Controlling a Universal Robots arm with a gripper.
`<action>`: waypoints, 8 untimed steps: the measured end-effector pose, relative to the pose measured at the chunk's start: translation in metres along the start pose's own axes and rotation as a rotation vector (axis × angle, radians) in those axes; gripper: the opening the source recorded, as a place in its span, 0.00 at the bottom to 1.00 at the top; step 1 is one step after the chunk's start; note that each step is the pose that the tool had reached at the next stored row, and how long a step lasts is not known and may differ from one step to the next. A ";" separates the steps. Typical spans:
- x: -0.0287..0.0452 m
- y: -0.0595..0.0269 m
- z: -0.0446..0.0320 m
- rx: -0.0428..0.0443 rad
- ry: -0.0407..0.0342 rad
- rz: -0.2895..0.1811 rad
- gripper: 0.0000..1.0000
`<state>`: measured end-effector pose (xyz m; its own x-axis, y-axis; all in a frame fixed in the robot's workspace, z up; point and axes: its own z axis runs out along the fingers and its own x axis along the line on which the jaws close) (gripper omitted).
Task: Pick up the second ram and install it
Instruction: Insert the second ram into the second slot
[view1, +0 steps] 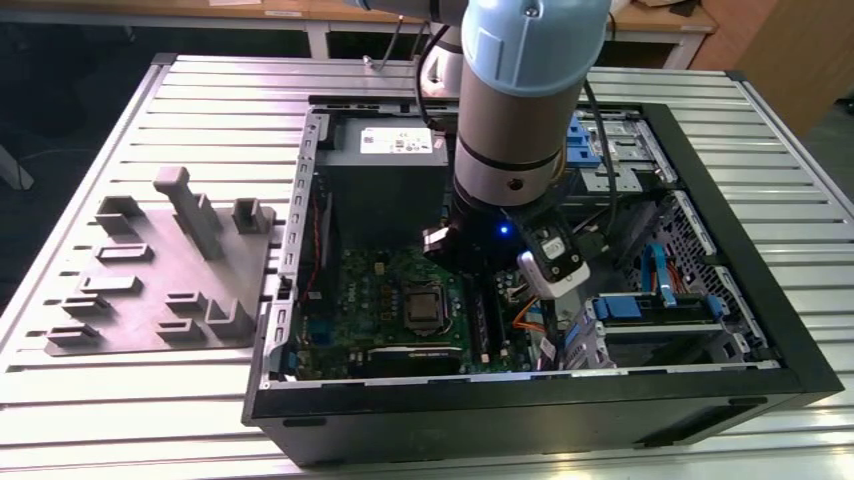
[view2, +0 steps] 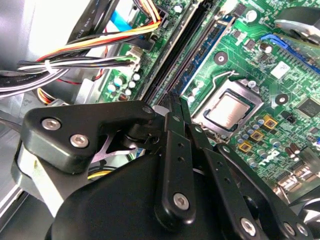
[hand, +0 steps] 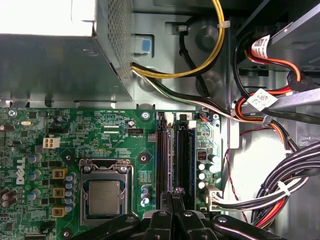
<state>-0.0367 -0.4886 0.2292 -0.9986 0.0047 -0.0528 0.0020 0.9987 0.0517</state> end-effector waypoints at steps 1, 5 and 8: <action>0.0000 0.0000 0.0001 0.0000 -0.0001 0.001 0.11; 0.0000 0.0000 0.0010 0.0000 -0.0004 0.005 0.11; 0.0001 -0.0001 0.0024 0.0003 -0.0003 0.006 0.11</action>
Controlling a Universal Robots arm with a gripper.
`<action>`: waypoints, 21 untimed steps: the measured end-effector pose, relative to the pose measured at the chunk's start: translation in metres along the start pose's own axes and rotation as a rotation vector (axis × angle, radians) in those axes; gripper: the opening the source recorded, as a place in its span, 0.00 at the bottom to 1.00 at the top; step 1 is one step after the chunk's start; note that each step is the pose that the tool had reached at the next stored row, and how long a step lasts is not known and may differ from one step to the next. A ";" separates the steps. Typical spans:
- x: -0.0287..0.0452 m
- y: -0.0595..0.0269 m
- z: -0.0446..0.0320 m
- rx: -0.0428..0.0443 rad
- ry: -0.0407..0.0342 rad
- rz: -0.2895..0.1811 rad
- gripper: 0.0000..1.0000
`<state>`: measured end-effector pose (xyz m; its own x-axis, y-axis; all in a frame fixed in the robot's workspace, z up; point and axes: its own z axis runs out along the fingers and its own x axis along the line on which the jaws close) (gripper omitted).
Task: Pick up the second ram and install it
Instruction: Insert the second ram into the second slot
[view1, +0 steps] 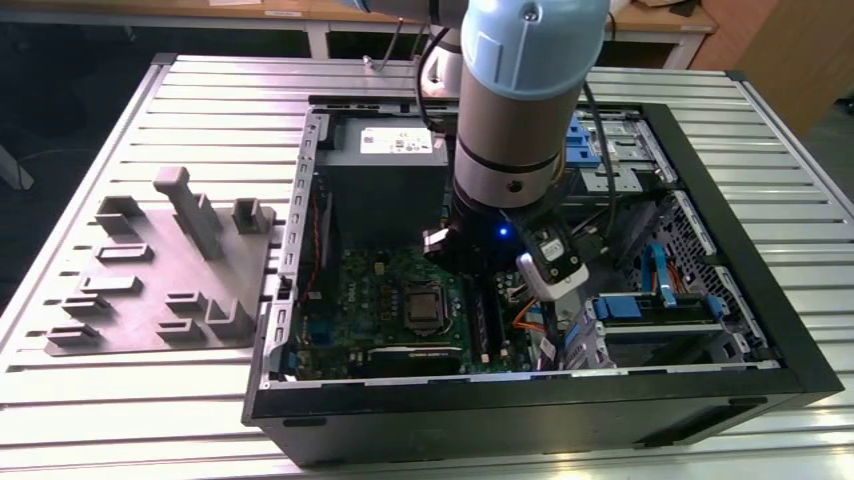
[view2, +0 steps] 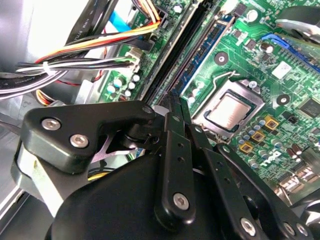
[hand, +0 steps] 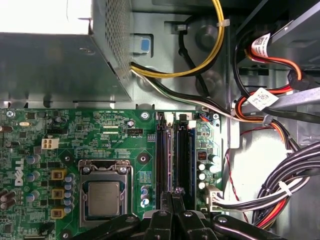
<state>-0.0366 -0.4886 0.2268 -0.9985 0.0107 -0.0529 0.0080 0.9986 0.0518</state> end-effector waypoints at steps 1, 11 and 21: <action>0.0000 0.0000 0.0003 0.0001 0.0000 0.001 0.11; 0.0002 -0.0002 0.0040 0.0002 -0.0004 0.007 0.11; 0.0005 -0.0004 0.0081 0.0006 -0.0003 0.007 0.11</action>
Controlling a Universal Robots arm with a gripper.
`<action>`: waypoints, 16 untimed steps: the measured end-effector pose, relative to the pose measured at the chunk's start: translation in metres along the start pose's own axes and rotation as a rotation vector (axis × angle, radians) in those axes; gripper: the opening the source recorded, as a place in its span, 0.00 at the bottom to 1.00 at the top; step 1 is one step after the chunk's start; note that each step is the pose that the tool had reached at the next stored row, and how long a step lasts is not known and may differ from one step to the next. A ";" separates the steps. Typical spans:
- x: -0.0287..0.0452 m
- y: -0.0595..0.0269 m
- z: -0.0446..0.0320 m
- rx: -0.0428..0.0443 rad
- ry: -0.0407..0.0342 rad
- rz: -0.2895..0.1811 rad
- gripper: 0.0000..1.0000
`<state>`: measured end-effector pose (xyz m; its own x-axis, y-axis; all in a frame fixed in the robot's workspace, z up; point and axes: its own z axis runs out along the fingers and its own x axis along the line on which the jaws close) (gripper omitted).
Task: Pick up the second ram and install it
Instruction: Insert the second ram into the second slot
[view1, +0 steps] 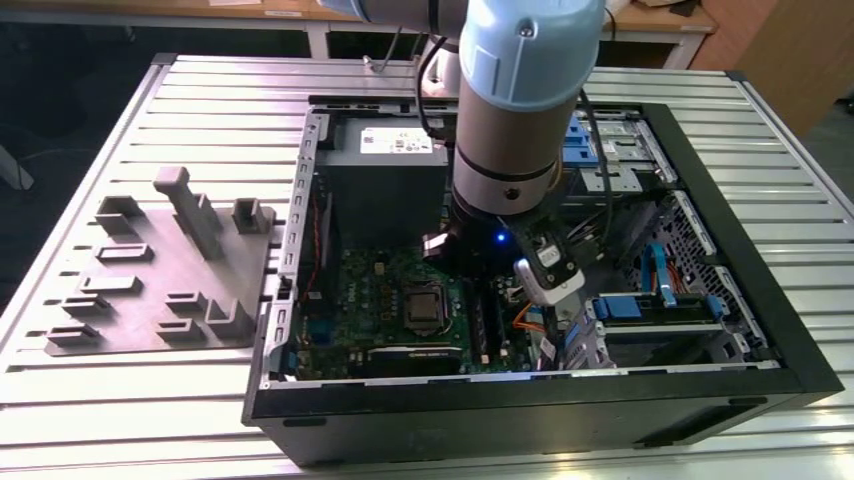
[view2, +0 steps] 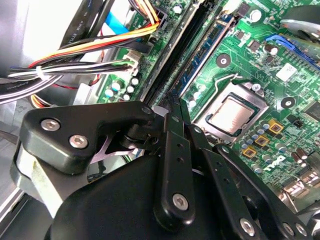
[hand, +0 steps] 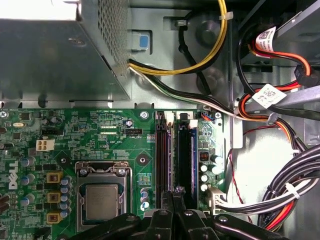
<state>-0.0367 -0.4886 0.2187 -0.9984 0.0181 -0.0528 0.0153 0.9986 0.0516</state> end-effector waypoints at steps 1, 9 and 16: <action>0.0000 0.0000 0.0001 0.0002 0.0000 0.000 0.11; 0.0001 -0.0001 0.0017 0.0000 0.0000 0.000 0.11; 0.0001 -0.0001 0.0018 -0.0001 -0.0001 0.000 0.18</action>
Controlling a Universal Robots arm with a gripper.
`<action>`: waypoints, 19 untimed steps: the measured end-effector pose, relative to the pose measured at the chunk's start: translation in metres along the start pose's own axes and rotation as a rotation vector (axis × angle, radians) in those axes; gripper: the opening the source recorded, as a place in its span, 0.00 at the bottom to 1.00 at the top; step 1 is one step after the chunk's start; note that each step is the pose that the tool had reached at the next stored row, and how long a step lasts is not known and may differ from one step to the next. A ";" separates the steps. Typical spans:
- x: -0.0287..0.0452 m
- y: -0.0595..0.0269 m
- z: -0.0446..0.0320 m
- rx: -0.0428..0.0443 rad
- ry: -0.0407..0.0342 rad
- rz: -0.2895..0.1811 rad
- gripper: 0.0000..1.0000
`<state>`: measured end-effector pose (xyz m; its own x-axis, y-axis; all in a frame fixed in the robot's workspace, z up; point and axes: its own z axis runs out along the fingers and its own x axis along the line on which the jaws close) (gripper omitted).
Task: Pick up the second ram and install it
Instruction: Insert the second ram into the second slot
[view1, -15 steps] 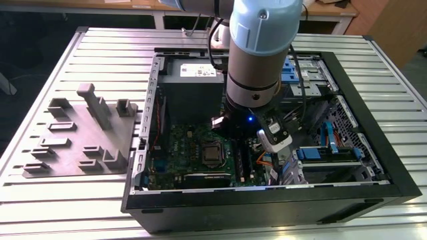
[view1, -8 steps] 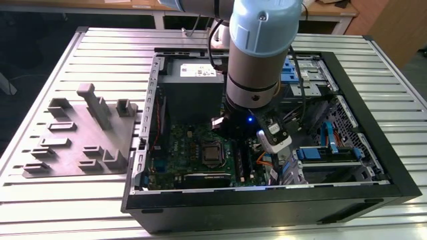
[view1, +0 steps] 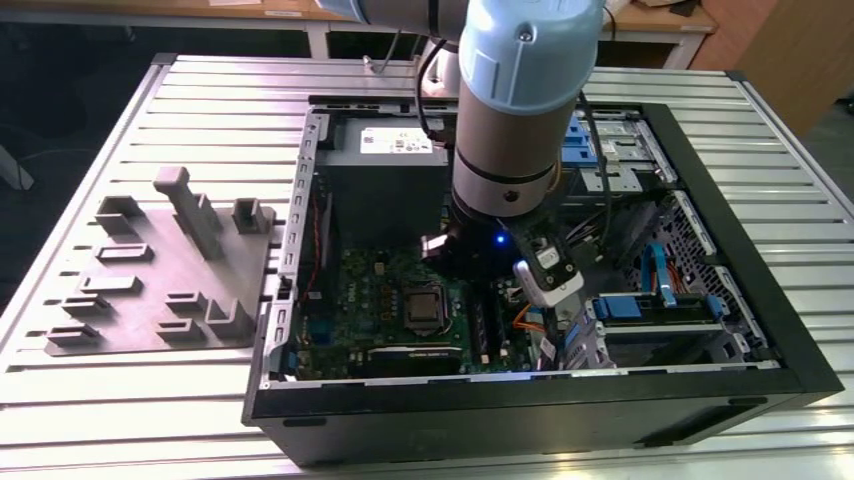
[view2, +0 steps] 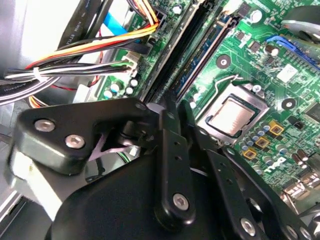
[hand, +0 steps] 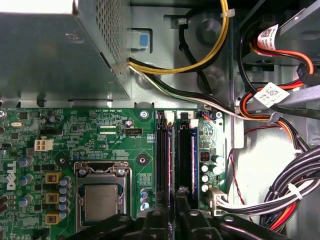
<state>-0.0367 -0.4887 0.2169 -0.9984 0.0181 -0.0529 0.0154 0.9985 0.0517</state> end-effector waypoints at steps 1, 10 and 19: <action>0.0000 0.0000 0.0000 0.0000 0.0000 0.000 0.25; -0.0006 0.0007 -0.0116 -0.0002 -0.0001 0.000 0.25; -0.0011 0.0011 -0.0209 -0.0001 0.0000 0.000 0.25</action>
<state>-0.0367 -0.4886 0.2379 -0.9984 0.0181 -0.0529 0.0153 0.9985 0.0518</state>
